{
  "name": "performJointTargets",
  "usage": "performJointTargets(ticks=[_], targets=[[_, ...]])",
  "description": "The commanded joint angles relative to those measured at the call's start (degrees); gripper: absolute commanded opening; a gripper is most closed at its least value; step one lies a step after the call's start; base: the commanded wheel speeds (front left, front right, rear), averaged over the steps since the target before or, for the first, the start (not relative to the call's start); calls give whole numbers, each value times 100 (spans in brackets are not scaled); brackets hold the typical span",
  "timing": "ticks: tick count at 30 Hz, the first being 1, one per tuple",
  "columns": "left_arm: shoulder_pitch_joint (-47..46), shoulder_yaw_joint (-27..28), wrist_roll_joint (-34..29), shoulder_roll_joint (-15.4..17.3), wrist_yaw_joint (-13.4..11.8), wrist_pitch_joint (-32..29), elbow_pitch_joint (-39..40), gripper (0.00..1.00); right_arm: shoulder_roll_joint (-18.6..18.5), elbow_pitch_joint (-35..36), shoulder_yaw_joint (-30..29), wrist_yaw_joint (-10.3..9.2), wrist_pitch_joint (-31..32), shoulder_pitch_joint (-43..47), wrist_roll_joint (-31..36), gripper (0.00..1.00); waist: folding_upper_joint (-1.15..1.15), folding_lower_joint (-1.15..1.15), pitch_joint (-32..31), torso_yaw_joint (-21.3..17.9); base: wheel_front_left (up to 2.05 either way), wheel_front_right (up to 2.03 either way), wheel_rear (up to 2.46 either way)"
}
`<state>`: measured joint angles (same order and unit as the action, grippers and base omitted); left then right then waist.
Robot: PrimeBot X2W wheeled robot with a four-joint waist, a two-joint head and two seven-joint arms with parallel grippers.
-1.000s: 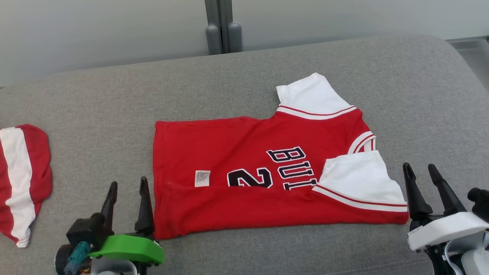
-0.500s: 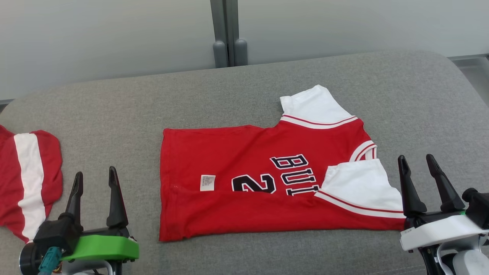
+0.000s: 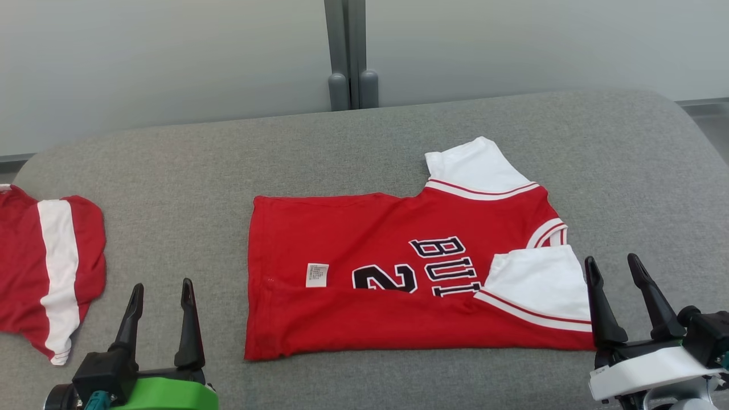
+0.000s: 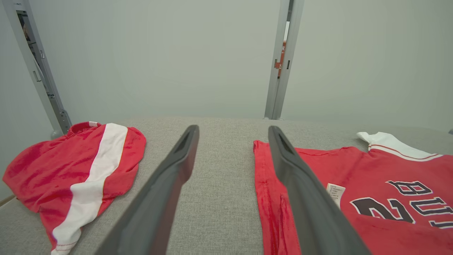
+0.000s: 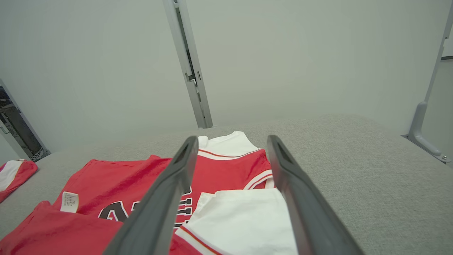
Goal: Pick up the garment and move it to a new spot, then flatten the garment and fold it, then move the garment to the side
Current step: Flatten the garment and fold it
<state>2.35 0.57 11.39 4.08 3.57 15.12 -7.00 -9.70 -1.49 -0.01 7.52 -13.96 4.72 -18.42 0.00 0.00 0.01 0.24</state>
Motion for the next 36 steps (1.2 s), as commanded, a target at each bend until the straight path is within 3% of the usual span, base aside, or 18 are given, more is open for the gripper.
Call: performJointTargets(ticks=[1,9,17,27,36], targets=[[106,0,2,-19,24,2,-4,100,32,34,-9,-6,13,108,45,100,0,0,-1,6,0,0,0],[175,10,30,-51,45,2,-165,100,43,-74,23,-6,47,177,108,100,0,0,14,14,0,0,0],[-590,-151,-98,52,143,2,-473,100,-334,-326,183,-6,170,-526,100,100,0,0,201,5,0,0,0],[-2627,-373,73,387,302,-391,-1233,100,-1007,-1168,651,-7,518,-2488,2,100,0,0,931,-56,0,0,0],[-4259,-818,417,549,395,-1070,-2584,100,-1428,-2539,1551,-7,886,-4431,-287,100,0,0,1677,-22,0,0,0]])
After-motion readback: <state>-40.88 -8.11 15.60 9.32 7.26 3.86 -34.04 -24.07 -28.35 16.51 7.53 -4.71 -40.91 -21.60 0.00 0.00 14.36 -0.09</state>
